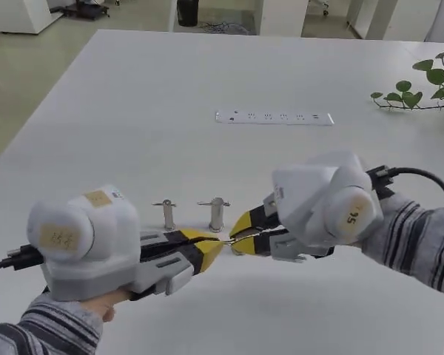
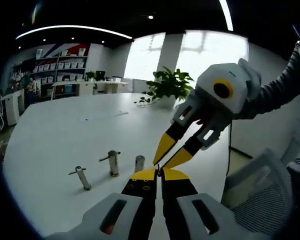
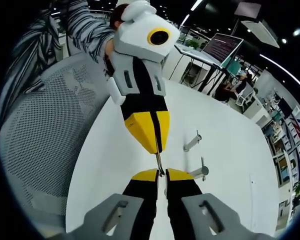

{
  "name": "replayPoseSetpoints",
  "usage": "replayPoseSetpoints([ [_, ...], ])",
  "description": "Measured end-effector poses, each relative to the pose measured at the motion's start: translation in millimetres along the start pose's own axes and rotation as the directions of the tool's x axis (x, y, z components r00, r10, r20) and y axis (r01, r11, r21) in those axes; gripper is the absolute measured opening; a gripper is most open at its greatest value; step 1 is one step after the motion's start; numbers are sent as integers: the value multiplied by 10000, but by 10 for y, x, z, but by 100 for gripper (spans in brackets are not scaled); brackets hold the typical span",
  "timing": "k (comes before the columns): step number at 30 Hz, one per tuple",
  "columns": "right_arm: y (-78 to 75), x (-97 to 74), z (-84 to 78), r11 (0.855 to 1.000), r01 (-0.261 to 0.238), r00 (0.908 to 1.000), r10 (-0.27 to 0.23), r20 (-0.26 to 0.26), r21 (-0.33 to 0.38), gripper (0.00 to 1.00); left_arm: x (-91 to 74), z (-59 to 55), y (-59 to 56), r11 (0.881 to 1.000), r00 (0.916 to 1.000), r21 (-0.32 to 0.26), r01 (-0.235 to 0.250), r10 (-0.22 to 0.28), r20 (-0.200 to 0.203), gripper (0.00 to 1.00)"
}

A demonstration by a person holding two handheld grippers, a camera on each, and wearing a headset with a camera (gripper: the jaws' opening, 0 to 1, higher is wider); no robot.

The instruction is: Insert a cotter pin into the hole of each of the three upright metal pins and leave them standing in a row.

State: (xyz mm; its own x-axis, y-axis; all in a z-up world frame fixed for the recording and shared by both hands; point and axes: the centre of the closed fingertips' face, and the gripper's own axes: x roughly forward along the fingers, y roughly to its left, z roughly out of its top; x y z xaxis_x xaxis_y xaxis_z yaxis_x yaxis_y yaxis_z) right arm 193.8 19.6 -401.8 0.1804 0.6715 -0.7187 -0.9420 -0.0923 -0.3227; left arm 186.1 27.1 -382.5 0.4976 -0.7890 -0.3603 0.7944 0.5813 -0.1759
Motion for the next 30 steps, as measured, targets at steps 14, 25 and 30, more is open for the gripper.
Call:
replayPoseSetpoints([
  [14,212,12,6,9953,-946,9955,944,90,225,0,-64,-7,-149,9777,9917,1671,1273,-1227,-380,0],
  [25,246,-9,8,9946,-1032,9947,1032,-39,49,0,-78,-90,-132,9764,9912,1778,1224,-1112,-716,0],
  [30,240,-13,-27,9953,-963,9951,960,-250,-128,0,-61,-94,-102,9822,9946,1634,922,-831,-619,1],
])
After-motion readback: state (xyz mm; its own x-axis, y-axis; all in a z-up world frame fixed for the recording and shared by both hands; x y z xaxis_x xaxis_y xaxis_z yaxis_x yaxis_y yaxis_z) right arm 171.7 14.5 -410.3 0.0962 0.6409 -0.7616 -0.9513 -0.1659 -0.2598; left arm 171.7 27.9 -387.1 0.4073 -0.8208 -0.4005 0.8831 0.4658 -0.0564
